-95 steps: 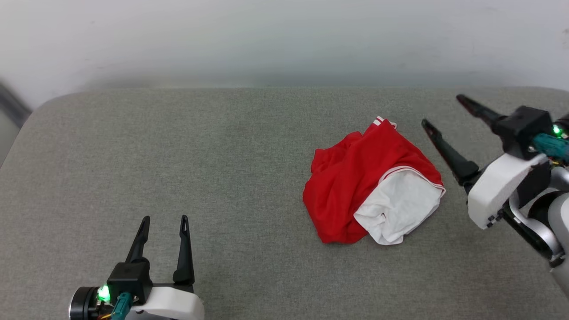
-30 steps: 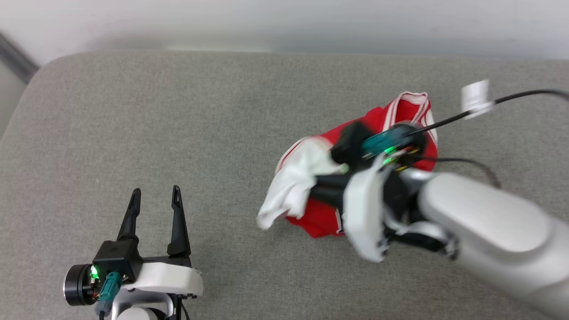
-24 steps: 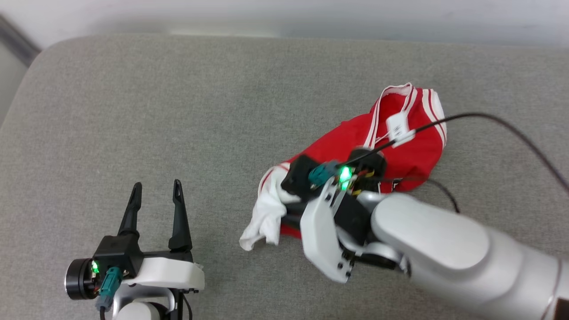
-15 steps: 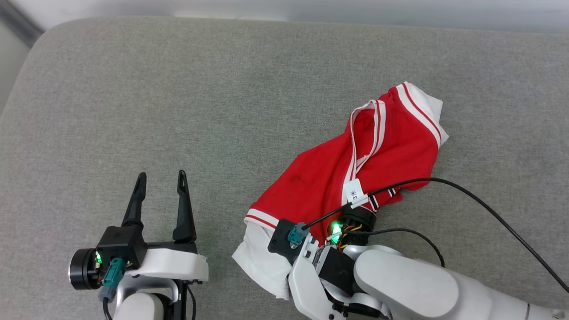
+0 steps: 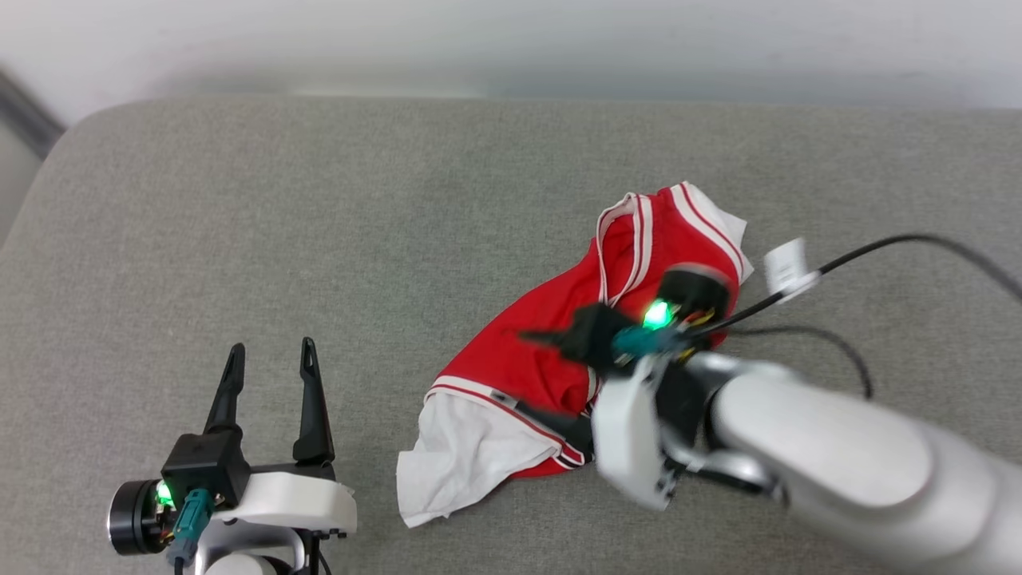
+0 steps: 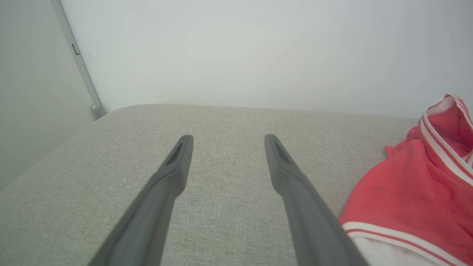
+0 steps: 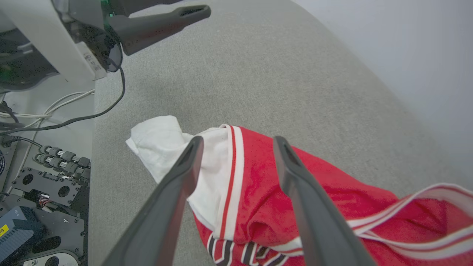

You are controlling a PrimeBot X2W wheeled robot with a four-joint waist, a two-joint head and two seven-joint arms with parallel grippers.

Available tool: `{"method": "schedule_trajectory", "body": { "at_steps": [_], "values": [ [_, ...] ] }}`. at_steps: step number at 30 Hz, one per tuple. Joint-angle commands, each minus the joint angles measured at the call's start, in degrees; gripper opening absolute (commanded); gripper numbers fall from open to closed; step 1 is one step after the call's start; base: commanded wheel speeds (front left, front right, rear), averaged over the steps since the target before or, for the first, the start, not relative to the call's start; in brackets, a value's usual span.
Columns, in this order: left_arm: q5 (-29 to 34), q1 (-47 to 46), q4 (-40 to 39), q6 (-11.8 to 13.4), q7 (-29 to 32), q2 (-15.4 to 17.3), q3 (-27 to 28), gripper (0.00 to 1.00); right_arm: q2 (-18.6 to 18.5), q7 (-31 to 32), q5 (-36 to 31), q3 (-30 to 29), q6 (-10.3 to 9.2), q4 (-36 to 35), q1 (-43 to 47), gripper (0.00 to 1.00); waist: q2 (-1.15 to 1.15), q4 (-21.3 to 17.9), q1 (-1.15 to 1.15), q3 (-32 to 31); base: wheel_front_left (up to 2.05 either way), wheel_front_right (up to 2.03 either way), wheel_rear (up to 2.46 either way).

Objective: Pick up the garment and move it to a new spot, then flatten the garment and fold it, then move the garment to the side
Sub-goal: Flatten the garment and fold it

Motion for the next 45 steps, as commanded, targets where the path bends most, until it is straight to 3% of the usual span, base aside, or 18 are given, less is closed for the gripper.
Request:
{"method": "schedule_trajectory", "body": {
  "at_steps": [1,4,10,19,25,32,39,40,41,45],
  "values": [
    [0.2,0.8,-0.3,-0.1,-0.2,-0.1,0.2,1.0,-1.6,-1.0,0.6,-1.2,-0.04,-0.7,-1.2,1.0,0.0,-0.8,0.0,-1.1,0.0,0.0,0.0],
    [0.3,1.7,-0.9,0.2,-0.2,0.0,0.2,1.0,-5.8,-2.2,1.5,-5.4,-0.04,-1.4,-3.6,1.0,0.0,-1.2,0.0,-1.6,0.0,0.0,0.0],
    [0.3,1.3,-2.0,0.3,-0.2,-0.1,-0.1,1.0,-12.7,2.6,3.3,-11.4,-0.04,0.6,-9.5,1.0,0.0,-1.2,0.0,0.0,0.0,0.0,0.0],
    [-0.3,-2.7,-3.8,0.4,-0.2,-0.1,-2.0,1.0,-19.6,25.5,10.8,-8.8,-0.04,7.3,-20.9,1.0,0.0,1.2,0.0,7.3,0.0,0.0,0.0],
    [-1.4,-6.6,-5.4,1.2,-0.2,-0.1,-4.1,1.0,-19.0,35.7,12.4,-8.0,-0.04,14.2,-26.0,1.0,0.0,4.0,0.0,14.3,0.0,0.0,0.0],
    [-2.5,-10.0,-5.9,1.8,-0.2,-0.1,-5.7,1.0,-14.5,35.1,11.5,-8.5,-0.04,21.8,-24.6,1.0,0.0,6.3,0.0,19.4,0.0,0.0,0.0],
    [-2.9,-10.5,-5.6,2.5,-0.2,0.0,-6.2,1.0,-12.5,36.5,12.2,-2.2,0.12,24.1,-18.4,1.0,0.0,6.8,0.0,19.9,0.0,0.0,0.0],
    [-3.0,-10.3,-5.5,2.6,-0.2,0.0,-6.1,1.0,-12.4,36.1,12.3,-1.8,0.14,24.0,-18.2,0.42,0.0,6.8,0.0,19.7,0.0,0.0,0.0],
    [-3.0,-10.2,-5.3,2.6,-0.2,0.0,-6.0,1.0,-12.4,35.5,12.7,-1.8,0.21,23.9,-18.3,0.0,0.0,6.7,0.0,19.4,0.0,0.0,0.0],
    [-2.7,-9.5,-4.7,2.5,-0.2,0.0,-5.7,1.0,-13.3,31.4,13.3,-2.4,0.04,22.8,-20.6,0.0,0.0,6.1,0.0,17.2,0.0,0.0,0.0]
  ]
}}
